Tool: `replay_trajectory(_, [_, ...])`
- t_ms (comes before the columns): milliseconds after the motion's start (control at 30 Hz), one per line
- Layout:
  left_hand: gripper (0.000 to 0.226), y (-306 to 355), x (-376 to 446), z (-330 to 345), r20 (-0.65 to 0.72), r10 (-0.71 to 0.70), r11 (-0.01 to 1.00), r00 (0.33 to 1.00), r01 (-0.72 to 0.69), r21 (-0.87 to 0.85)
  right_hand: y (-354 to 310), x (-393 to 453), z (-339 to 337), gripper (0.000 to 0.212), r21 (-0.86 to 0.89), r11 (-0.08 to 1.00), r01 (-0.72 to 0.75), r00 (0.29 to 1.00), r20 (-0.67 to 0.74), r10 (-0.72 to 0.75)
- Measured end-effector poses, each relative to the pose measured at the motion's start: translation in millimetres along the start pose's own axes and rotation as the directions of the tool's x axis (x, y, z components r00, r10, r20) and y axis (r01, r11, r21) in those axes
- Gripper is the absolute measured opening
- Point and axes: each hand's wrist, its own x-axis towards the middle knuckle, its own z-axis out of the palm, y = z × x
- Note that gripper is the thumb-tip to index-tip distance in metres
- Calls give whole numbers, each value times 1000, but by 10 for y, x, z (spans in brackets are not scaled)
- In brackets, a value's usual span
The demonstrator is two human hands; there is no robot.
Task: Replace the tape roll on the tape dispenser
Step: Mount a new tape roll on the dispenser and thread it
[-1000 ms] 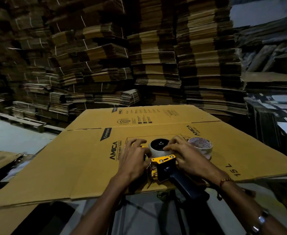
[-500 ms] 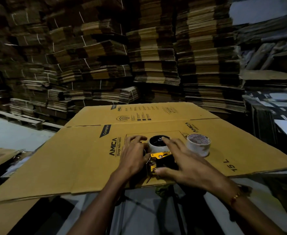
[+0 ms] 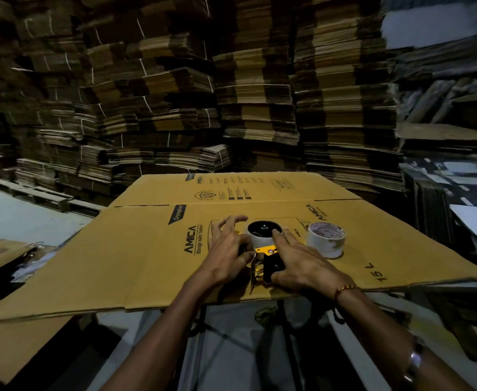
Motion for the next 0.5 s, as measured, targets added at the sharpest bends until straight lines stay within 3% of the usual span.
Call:
replay_trajectory(267, [21, -62, -411, -82, -85, 17, 999, 996, -20, -34, 40, 87, -6, 102, 18, 1000, -10, 1000, 7, 10])
replay_trajectory(500, [22, -98, -523, -158, -49, -42, 996, 998, 38, -79, 96, 132, -28, 102, -1, 1000, -15, 999, 35, 15])
